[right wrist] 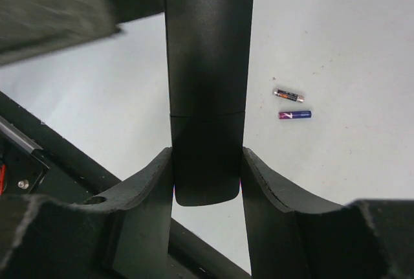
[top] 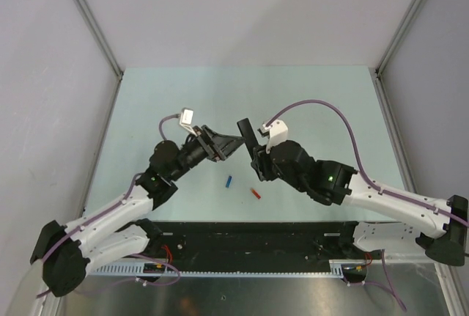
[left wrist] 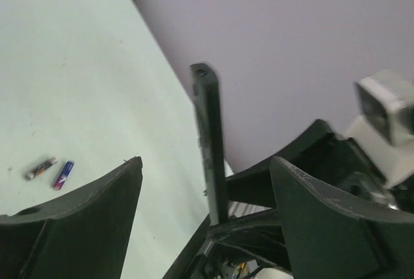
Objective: Load the batteries into the remote control
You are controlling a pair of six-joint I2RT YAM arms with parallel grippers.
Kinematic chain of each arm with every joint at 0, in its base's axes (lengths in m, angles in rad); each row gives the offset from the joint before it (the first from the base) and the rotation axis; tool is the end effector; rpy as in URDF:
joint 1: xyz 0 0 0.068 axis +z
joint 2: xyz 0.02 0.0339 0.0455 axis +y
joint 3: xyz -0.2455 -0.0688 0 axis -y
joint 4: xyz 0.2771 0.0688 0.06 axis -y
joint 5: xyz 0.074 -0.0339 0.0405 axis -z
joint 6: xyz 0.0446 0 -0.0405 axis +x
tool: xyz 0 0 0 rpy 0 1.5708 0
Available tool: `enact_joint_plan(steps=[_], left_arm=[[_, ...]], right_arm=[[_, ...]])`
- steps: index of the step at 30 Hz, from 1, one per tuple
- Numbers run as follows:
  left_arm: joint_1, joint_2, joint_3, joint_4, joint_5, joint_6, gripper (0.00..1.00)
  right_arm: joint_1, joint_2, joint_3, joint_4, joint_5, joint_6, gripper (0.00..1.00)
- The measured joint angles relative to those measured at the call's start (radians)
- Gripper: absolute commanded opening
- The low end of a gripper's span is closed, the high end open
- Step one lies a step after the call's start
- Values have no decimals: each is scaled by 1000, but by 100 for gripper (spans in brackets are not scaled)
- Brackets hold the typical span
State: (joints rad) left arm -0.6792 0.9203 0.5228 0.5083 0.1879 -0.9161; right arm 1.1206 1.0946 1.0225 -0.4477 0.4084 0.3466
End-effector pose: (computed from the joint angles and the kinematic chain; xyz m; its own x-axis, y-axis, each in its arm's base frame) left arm 0.2026 -0.1743 0.2699 -0.5517 -0.5561 -0.6216 0.5320 0.3393 -0.7758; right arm 0.1412 0.2515 0.3145 -0.4330 -0.1795 -0.8833 -0.5627 0.8194 0.1093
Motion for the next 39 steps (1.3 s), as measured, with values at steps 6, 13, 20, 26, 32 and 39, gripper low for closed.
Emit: enact_joint_plan(steps=[6, 13, 20, 26, 32, 39], left_arm=[[-33, 74, 10, -66, -49, 8, 80], [-55, 148, 58, -78, -63, 8, 76], [-60, 153, 84, -85, -86, 10, 48], [-64, 176, 109, -70, -80, 9, 37], [-65, 180, 109, -66, -80, 10, 50], [-65, 181, 109, -63, -76, 7, 38]], right_arm=[[23, 19, 23, -7, 40, -5, 33], [42, 51, 32, 1, 47, -5, 33], [52, 59, 34, 5, 47, -5, 33], [58, 60, 34, 5, 48, -5, 33], [61, 69, 35, 14, 47, -4, 33], [64, 78, 39, 18, 47, -4, 33]])
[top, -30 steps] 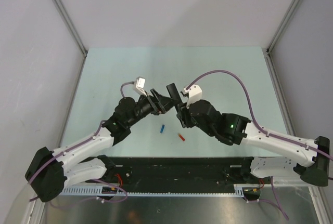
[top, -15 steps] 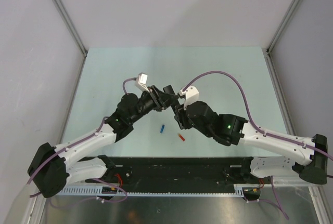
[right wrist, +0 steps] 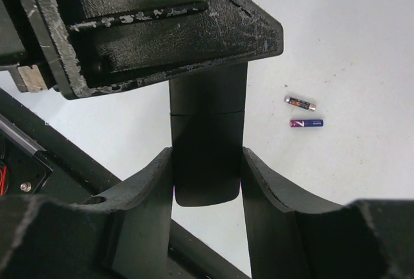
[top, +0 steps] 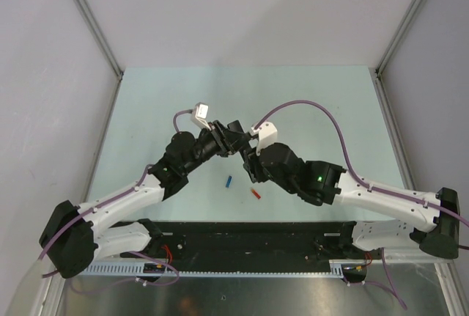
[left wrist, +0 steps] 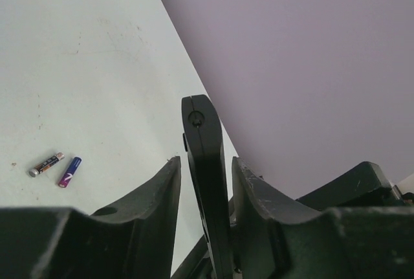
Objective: Load the batteries into the remote control
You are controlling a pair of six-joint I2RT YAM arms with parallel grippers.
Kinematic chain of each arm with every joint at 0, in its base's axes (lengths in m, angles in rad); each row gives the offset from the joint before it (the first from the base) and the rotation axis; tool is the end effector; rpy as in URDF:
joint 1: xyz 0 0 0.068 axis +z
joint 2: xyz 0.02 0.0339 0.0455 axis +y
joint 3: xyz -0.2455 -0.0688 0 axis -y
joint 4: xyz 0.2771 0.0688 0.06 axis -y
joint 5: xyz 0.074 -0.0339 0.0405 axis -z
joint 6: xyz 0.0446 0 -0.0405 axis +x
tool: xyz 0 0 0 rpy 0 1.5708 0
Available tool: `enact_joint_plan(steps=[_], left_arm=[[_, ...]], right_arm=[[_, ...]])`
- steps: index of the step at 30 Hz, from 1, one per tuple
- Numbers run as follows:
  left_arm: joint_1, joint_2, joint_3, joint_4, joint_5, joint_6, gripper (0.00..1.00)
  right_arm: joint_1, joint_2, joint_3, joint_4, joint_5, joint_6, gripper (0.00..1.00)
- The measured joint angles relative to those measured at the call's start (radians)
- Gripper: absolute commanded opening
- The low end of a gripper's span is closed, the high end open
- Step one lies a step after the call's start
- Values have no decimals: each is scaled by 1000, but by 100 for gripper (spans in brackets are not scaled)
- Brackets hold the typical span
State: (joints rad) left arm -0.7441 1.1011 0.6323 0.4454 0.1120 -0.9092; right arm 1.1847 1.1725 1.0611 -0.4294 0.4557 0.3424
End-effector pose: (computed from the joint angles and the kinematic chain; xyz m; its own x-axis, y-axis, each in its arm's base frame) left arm 0.2184 -0.2079 0.2580 -0.6065 -0.5074 -0.6121 0.4504 0.4152 -0.7904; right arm 0.1329 0.2748 0.3099 -0.4142 -0.2184 -0.8836 -0.5846 0.8079 0.0744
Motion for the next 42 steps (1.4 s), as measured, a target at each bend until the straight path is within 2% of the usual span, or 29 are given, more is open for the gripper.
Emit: enact_joint_plan(steps=[2, 5, 6, 8, 10, 11, 12, 13, 15, 22, 26, 29, 30, 31, 34, 37, 42], left_arm=[[0, 0, 0, 1, 1, 0, 37], [0, 1, 0, 1, 5, 0, 26], [0, 1, 0, 3, 7, -3, 14], [0, 1, 0, 13, 18, -18, 2], [-4, 0, 0, 23, 18, -16, 0], [-4, 0, 0, 24, 18, -17, 0], [-4, 0, -1, 23, 15, -14, 0], [-4, 0, -2, 23, 14, -13, 0], [-3, -2, -5, 18, 5, -5, 0], [53, -35, -15, 14, -28, 3, 0], [97, -58, -26, 16, -64, 3, 0], [106, -89, -56, 24, -112, 9, 0], [106, -98, -65, 31, -120, 12, 0], [106, -105, -76, 43, -129, 16, 0], [105, -134, -123, 92, -153, 31, 0], [94, -167, -172, 134, -182, 56, 0], [74, -199, -214, 192, -211, 84, 0]], right_arm=[[0, 1, 2, 2, 0, 0, 33], [0, 2, 3, 2, 0, 0, 33], [0, 2, 3, 2, 0, 0, 33], [0, 2, 4, 0, 0, -2, 34], [0, 10, 5, -1, 5, -4, 58], [1, 11, 5, -1, 7, -3, 66], [0, 11, 5, 0, 6, -5, 81], [1, 11, 6, 0, 7, 1, 91], [1, 11, 11, 0, 10, 4, 99], [1, -16, 11, -24, 35, 24, 100], [0, -92, -2, -3, 55, 50, 99], [-30, -194, -76, 77, 63, 103, 92], [-62, -241, -128, 138, 39, 131, 86], [-93, -274, -169, 178, 20, 148, 84], [-267, -350, -309, 319, -146, 246, 87], [-436, -330, -399, 463, -357, 361, 93], [-478, -154, -443, 716, -655, 515, 97]])
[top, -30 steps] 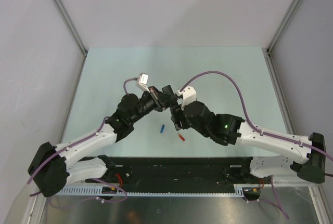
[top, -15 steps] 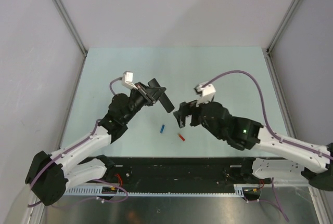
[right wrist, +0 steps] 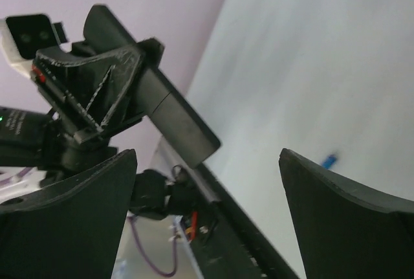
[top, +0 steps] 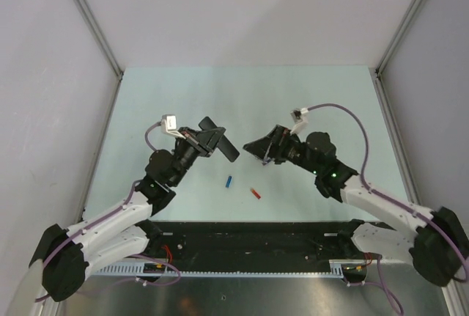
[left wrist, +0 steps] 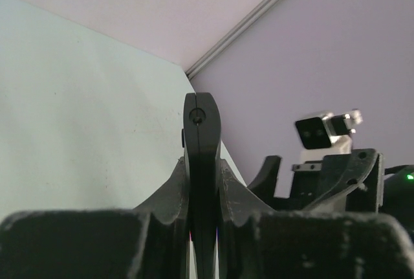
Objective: Load the batteries into the remote control
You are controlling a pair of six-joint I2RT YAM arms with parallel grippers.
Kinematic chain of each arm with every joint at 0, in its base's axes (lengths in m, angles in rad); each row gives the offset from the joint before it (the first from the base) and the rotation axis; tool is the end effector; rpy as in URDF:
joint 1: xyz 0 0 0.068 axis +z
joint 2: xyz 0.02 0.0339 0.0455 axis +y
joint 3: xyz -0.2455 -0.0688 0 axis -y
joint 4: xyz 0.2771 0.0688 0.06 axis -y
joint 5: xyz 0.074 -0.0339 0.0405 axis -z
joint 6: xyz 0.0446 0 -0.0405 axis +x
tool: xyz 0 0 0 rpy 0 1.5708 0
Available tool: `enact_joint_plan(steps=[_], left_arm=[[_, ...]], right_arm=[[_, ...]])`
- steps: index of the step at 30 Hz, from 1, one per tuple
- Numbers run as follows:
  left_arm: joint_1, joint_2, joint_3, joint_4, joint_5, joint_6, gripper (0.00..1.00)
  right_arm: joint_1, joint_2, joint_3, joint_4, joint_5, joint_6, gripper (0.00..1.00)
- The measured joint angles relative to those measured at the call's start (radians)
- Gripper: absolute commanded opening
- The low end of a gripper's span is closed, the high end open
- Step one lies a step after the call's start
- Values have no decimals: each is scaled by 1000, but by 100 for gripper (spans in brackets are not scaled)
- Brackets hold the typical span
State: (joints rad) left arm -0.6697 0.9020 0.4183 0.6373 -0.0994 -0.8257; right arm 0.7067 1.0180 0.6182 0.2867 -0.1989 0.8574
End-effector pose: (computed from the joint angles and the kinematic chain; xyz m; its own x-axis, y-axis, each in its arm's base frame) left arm 0.2050 -0.1567 0.2485 -0.3162 -0.6826 -0.6589 0.4549 0.5004 -0.7367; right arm 0.2123 0.1928 0.2566 -0.6504 0.4194 -0.6334 -0.4494 0.4599 0.7659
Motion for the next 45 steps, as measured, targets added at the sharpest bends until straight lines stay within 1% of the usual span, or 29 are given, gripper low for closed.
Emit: enact_joint_plan(steps=[3, 6, 12, 15, 25, 37, 45], left_arm=[[-2, -2, -6, 26, -8, 15, 0], [-3, -3, -6, 41, -14, 23, 0], [-9, -4, -6, 50, -31, 43, 0], [-18, -6, -6, 58, -46, 58, 0], [-49, -17, -6, 57, -56, 74, 0], [-77, -32, -6, 56, -62, 101, 0], [-81, -38, -6, 55, -84, 119, 0]], right_arm=[[14, 105, -1, 141, -111, 74, 96], [29, 179, -2, 255, -183, 131, 93], [44, 235, -3, 386, -233, 190, 86], [44, 250, -3, 403, -235, 205, 83], [45, 299, 9, 399, -215, 216, 81], [51, 349, 51, 404, -201, 237, 66], [58, 351, 55, 406, -201, 242, 55]])
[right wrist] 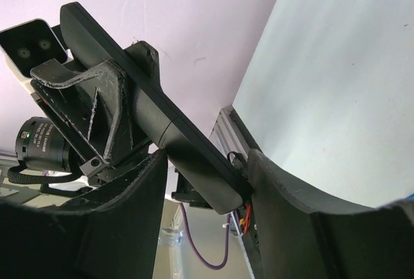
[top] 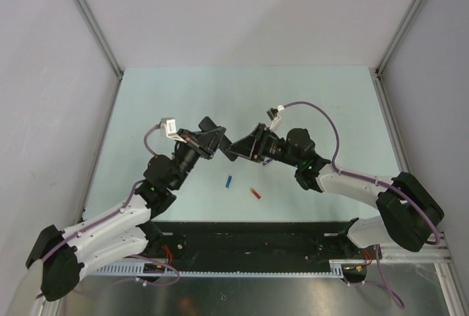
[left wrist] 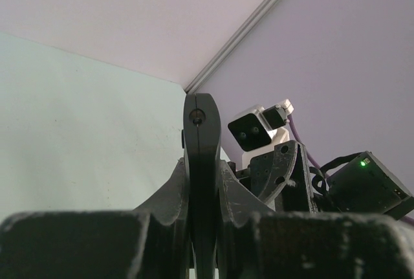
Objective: Load the batteries into the remote control
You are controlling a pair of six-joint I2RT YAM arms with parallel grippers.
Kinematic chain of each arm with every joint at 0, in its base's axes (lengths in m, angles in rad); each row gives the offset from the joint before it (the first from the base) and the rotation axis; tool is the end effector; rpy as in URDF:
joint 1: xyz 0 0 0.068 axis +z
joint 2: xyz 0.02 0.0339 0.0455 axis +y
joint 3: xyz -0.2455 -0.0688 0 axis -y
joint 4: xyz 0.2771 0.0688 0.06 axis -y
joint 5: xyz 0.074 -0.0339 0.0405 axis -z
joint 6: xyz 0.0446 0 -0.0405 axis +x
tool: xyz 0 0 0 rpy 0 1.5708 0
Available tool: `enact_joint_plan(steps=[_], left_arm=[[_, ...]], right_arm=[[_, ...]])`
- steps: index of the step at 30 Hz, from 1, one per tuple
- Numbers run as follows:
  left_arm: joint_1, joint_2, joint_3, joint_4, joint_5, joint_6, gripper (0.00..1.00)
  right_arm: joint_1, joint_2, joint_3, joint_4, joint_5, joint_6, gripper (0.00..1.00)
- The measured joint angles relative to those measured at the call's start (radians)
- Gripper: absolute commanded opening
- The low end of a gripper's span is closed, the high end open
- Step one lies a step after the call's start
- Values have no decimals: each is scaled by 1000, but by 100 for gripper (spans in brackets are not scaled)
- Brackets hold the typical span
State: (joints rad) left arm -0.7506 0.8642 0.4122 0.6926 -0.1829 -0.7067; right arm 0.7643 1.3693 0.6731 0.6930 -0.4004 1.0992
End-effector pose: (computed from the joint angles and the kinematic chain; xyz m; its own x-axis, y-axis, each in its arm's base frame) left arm 0.1888 -0.1650 0.2613 -0.2191 -0.6688 -0.7105 0.5250 0.5330 -0.6636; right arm 0.2313 0.2458 0.2220 -0.8194 0.3509 -0.4532 -0.4153 0.1814 0.8914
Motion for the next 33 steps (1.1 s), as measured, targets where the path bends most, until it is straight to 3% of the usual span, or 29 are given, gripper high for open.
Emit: enact_joint_plan(steps=[13, 15, 19, 27, 30, 33], left_arm=[[0, -14, 0, 0, -23, -1, 0], [0, -16, 0, 0, -24, -2, 0], [0, -17, 0, 1, -23, -1, 0], [-2, -10, -8, 3, -19, -31, 0], [-2, 6, -14, 2, -15, -64, 0], [3, 24, -17, 2, 0, -100, 0]], right_arm=[[1, 0, 6, 7, -3, -1, 48], [1, 0, 6, 11, -5, -2, 52], [2, 0, 6, 14, -5, -1, 68], [2, -1, 13, -19, -4, 0, 83], [2, -13, 19, -59, 2, -11, 98], [2, -49, 24, -119, 14, -35, 100]])
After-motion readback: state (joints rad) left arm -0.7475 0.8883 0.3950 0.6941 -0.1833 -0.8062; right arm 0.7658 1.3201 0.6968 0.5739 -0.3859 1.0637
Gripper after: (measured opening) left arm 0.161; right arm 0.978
